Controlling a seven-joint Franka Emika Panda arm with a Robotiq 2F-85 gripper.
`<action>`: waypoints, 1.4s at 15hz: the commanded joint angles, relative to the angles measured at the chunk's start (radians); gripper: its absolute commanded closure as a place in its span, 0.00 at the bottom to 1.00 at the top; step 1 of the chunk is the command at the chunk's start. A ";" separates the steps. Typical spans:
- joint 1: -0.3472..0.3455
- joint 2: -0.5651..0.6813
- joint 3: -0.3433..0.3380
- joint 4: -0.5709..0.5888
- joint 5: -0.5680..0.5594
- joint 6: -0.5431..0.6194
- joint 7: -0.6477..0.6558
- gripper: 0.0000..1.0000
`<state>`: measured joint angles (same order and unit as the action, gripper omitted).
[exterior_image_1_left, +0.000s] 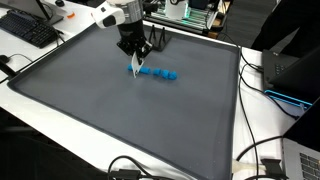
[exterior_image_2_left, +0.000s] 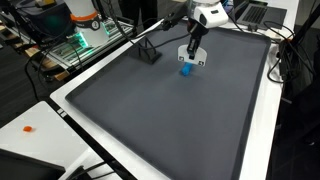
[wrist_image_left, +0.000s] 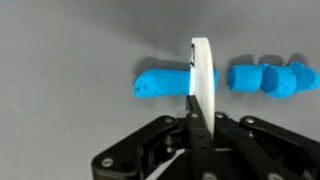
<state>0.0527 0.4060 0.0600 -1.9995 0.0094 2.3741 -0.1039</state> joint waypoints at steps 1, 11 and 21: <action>-0.005 0.010 0.000 -0.029 -0.012 0.014 -0.006 0.99; -0.013 0.032 0.009 -0.077 0.010 0.030 -0.016 0.99; -0.036 0.012 0.021 -0.094 0.098 0.018 -0.015 0.99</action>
<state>0.0187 0.4210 0.0818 -2.0511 0.1082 2.3906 -0.1240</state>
